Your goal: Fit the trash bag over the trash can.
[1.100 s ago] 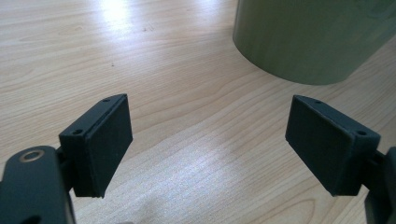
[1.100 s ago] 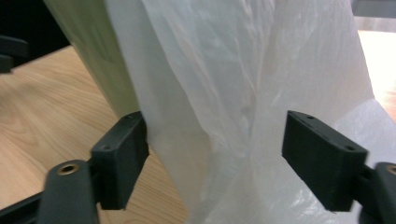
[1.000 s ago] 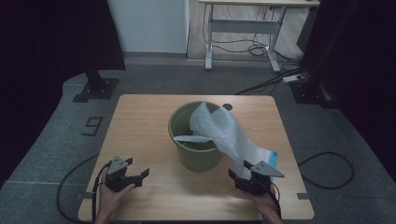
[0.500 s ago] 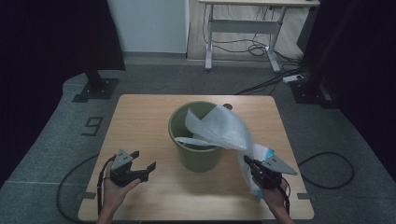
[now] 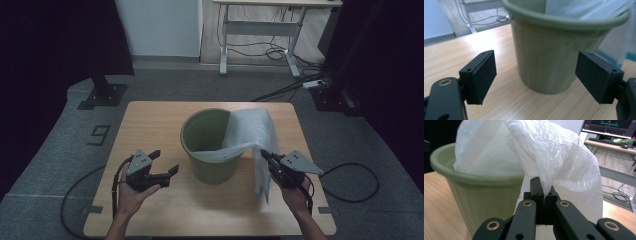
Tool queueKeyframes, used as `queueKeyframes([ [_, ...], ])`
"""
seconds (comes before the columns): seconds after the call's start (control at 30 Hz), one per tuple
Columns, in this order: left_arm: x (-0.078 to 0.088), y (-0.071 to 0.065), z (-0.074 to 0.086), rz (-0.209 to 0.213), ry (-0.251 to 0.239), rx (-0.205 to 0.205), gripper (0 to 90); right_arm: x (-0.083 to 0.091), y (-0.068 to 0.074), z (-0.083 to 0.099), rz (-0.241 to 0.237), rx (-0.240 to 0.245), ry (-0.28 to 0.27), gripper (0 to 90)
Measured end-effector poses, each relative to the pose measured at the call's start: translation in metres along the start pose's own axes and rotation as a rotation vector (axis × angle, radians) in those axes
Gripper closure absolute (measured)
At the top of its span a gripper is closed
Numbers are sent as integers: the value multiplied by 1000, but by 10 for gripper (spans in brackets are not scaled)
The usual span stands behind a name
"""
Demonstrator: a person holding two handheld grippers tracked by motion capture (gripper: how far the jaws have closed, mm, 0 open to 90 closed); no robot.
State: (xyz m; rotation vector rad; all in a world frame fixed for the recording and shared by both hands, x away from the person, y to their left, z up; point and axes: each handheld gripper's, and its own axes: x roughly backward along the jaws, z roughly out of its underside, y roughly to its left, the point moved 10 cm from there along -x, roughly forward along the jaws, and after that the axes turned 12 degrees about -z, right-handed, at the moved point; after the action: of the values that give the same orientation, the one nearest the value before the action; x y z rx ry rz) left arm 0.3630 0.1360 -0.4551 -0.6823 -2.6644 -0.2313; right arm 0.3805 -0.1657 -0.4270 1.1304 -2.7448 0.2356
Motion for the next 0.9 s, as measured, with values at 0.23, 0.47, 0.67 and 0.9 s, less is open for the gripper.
queueKeyframes([
  [0.23, -6, -20, -25, 33, -26, -24, 169, -6, 6, -17, -17, 33, 8, 884],
  [0.47, -16, -33, -41, 24, -41, 42, 170, -15, 9, -31, -31, 32, 9, 884],
  [0.67, -23, -41, -56, 8, -50, 106, 174, -20, 13, -36, -42, 46, 19, 884],
  [0.9, -29, -68, -65, 76, -44, 84, 176, -22, 11, -39, -45, 39, 28, 884],
])
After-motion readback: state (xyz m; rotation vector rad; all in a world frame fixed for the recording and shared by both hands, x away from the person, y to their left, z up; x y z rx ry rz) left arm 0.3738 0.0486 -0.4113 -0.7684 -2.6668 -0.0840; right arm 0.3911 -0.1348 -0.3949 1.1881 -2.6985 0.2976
